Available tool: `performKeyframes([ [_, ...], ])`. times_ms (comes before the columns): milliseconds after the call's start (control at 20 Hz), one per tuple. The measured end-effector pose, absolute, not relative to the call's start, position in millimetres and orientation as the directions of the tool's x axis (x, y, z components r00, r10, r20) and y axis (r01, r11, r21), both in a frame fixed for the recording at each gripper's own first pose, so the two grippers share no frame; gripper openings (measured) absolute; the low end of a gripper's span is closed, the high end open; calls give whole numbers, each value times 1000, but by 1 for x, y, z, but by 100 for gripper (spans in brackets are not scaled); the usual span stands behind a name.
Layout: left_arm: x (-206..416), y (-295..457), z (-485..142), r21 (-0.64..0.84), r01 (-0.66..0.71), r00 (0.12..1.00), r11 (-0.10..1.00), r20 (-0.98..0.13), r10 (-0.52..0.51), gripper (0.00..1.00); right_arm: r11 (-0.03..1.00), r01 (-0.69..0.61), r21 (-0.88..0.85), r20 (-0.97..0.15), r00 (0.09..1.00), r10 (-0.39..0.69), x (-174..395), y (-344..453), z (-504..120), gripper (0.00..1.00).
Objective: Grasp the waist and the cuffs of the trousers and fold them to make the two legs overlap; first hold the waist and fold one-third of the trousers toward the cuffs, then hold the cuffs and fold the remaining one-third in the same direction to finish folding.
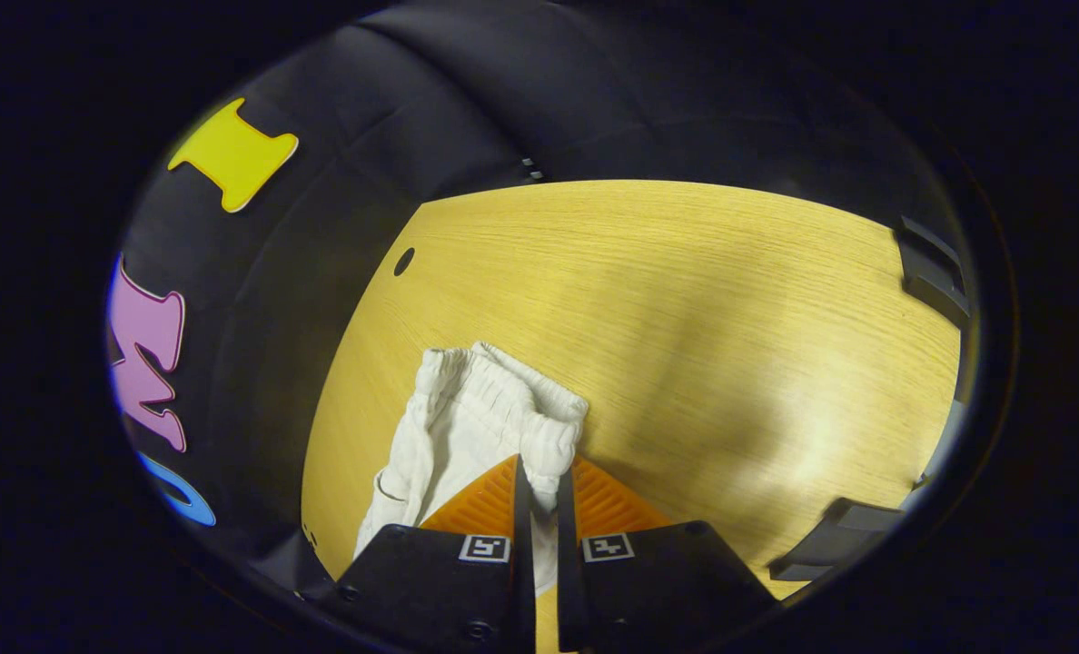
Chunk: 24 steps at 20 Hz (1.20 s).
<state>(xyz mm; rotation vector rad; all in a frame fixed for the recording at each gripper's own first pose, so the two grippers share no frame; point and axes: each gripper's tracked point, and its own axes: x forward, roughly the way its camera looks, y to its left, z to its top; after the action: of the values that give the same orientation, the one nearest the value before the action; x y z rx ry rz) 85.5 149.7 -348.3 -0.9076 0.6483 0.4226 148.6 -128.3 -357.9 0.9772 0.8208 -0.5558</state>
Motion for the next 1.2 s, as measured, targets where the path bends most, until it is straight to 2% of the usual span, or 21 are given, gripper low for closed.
performKeyframes([
  [200, 103, 151, -352, -592, -581, 742, 559, -668, 64, 93, 480, 725, 495, -810, 585, -48, 148, -129, -358, 14],
  [300, 105, 155, -357, -584, -594, 732, 553, -677, 70, 84, 481, 724, 495, -809, 586, -48, 148, -129, -358, 14],
  [350, 105, 158, -363, -582, -608, 720, 540, -690, 67, 71, 482, 722, 496, -808, 587, -49, 149, -129, -358, 14],
  [400, 106, 155, -372, -582, -630, 701, 515, -711, 55, 52, 484, 719, 499, -804, 593, -51, 149, -129, -357, 14],
  [500, 110, 150, -370, -645, -615, 733, 454, -680, 25, 13, 504, 697, 509, -777, 625, -79, 151, -134, -351, 14],
  [550, 109, 151, -368, -653, -614, 739, 443, -673, 32, 9, 514, 681, 522, -758, 646, -87, 152, -136, -346, 14],
  [750, 96, 139, -371, -635, -602, 736, 484, -676, 29, 6, 561, 615, 554, -681, 723, -121, 151, -145, -319, 14],
  [900, 88, 128, -374, -630, -601, 732, 492, -681, 22, 6, 642, 530, 554, -607, 785, -124, 157, -144, -292, 14],
  [1050, 79, 119, -374, -647, -592, 742, 481, -671, 11, 6, 742, 404, 536, -531, 844, -75, 167, -132, -270, 14],
  [1200, 72, 109, -375, -671, -578, 758, 465, -652, 1, 6, 788, 298, 538, -459, 888, -23, 168, -122, -250, 13],
])
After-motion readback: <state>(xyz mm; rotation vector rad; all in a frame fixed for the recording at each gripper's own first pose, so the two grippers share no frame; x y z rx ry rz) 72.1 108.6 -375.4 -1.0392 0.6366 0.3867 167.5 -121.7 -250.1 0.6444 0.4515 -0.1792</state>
